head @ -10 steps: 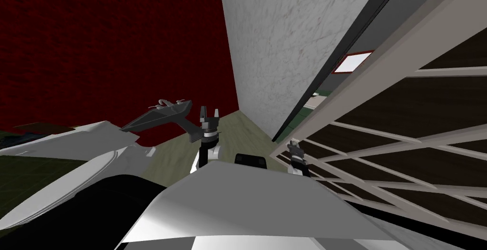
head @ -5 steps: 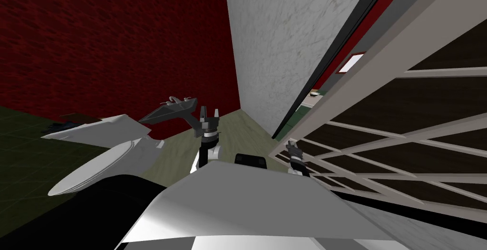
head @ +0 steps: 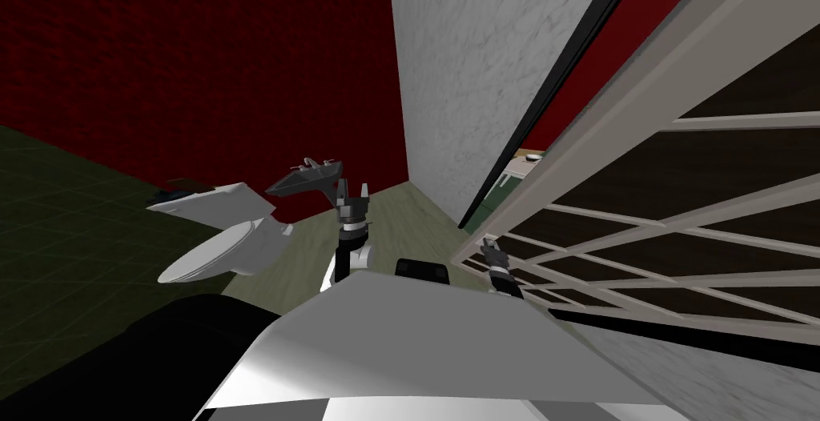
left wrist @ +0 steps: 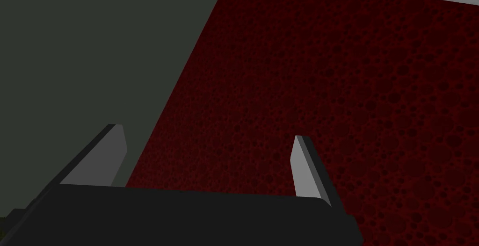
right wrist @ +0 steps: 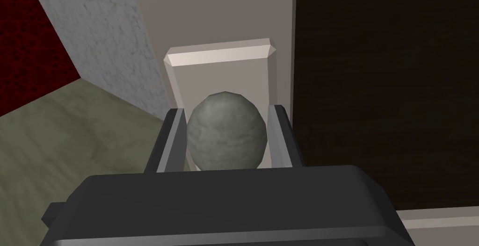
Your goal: Pull the door open
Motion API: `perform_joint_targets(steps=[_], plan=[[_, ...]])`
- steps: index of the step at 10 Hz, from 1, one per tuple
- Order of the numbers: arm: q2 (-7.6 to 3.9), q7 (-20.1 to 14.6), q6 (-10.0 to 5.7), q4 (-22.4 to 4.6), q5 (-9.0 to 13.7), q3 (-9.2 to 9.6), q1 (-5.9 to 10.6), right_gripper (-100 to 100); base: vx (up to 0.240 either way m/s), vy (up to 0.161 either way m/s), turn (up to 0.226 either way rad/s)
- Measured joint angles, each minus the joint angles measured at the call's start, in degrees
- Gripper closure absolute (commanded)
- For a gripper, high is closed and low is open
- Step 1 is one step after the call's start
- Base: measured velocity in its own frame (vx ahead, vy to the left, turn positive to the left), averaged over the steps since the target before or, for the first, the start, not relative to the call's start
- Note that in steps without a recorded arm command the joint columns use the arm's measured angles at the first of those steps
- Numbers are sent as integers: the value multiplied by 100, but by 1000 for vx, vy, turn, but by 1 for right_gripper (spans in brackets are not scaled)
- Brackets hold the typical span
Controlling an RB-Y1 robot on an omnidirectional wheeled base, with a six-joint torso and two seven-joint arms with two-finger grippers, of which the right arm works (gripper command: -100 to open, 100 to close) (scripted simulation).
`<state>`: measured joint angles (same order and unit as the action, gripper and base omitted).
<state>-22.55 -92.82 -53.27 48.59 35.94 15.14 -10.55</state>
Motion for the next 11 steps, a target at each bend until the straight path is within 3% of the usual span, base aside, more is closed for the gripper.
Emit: perform_joint_targets(steps=[2,11], plan=[[-19,-60,-19,18,-50,97,-46,100,-131,-2,68],[-459,-591,-503,52,-332,571,-365,100,-189,-24,90]])
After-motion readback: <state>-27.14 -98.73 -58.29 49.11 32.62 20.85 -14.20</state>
